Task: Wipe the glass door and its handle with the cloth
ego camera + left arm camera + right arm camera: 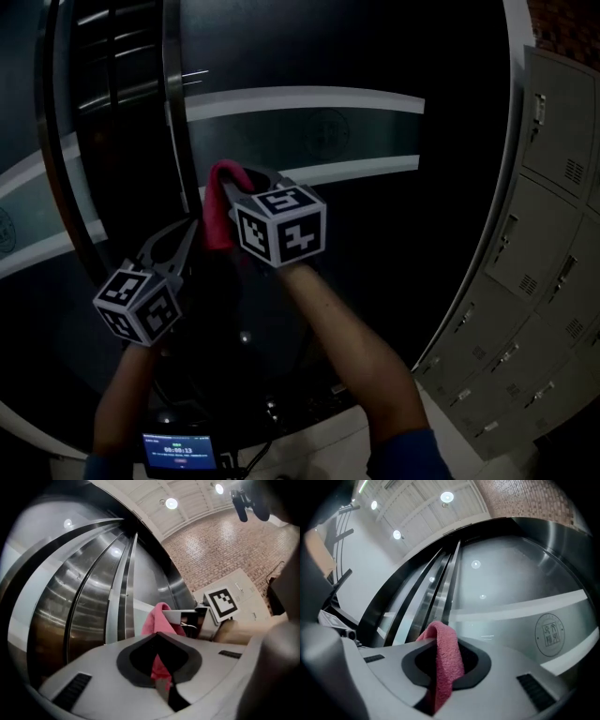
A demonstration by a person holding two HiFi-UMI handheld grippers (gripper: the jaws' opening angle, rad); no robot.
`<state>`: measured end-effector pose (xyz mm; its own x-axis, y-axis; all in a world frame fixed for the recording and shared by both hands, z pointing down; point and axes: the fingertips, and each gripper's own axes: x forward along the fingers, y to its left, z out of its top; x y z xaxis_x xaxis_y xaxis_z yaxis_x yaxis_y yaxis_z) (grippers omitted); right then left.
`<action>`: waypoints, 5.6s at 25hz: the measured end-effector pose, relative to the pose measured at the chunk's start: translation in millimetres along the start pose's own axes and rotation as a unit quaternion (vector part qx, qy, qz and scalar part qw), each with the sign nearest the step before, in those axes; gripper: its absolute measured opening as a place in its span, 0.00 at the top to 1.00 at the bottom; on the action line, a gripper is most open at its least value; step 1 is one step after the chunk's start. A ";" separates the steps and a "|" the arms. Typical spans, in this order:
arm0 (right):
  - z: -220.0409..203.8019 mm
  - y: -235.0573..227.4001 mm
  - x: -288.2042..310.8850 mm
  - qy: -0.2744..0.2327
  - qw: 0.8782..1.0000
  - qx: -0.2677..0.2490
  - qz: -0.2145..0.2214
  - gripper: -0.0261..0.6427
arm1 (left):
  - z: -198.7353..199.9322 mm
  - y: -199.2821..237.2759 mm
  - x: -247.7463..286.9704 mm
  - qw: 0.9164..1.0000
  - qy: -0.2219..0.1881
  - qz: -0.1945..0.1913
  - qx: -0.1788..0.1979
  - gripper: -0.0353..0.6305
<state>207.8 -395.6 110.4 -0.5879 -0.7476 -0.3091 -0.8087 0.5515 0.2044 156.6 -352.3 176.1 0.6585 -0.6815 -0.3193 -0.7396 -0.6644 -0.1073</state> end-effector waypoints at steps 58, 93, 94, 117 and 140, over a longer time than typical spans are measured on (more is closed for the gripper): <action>-44.0 -73.7 34.2 -0.038 0.979 0.088 0.178 0.91 | -10.3 -1.2 82.4 0.977 0.097 0.168 0.090 0.93; -151.9 -481.4 -170.1 0.059 0.991 0.031 -0.113 0.91 | -150.8 -133.4 268.8 0.989 0.126 0.076 0.029 0.93; -153.2 -483.7 -171.7 0.059 0.991 0.032 -0.115 0.91 | -151.2 -131.8 267.4 0.988 0.126 0.079 0.029 0.93; -168.0 -39.2 41.3 0.031 0.988 0.053 0.144 0.91 | -103.5 10.3 32.2 0.969 0.148 0.188 0.063 0.93; -218.1 -342.0 -130.5 0.097 0.993 0.036 -0.061 0.91 | -157.0 -96.0 219.4 0.987 0.117 0.105 0.018 0.93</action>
<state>557.3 -567.4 283.5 -0.4842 -0.8635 -0.1412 -0.8746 0.4728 0.1075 393.9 -486.1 264.2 0.5014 -0.8579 -0.1125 -0.8647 -0.4927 -0.0972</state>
